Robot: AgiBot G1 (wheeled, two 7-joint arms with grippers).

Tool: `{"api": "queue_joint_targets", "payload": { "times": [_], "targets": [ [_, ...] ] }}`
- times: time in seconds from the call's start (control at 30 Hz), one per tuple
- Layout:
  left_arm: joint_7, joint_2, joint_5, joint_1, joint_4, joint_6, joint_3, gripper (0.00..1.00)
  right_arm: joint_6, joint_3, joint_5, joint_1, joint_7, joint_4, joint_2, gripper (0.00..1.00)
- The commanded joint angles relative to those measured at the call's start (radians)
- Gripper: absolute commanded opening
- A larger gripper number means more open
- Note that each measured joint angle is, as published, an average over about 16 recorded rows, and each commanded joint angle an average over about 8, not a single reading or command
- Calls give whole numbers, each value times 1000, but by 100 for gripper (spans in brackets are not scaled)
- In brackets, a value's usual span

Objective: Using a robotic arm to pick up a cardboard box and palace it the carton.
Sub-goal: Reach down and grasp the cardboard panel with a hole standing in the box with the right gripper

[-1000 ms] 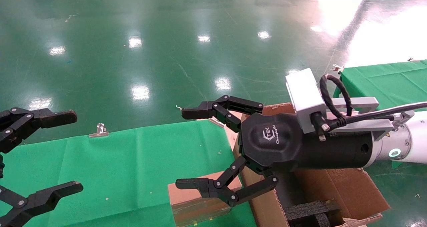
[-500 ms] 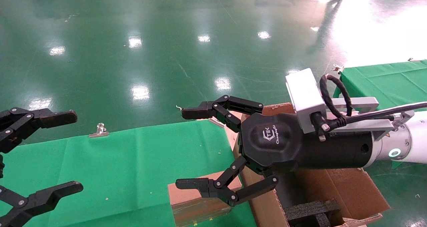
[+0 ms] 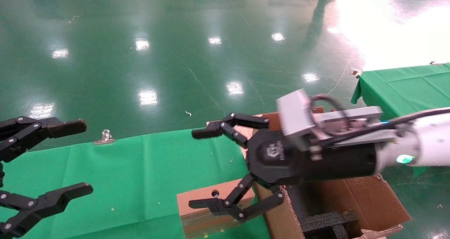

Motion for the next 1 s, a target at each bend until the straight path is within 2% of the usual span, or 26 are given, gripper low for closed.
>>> {"api": "queue_joint_targets", "payload": {
  "times": [0.03,0.37,1.0],
  "targets": [
    [0,0,0,0,0,0,0,0,-8,-30,-59,33,13,-7,-11,100],
    [0,0,0,0,0,0,0,0,-52,-190,-304,174,22,-88,-118,100],
    [0,0,0,0,0,0,0,0,-58,-429,-545,345,-96,-235,-255,100]
  ]
}}
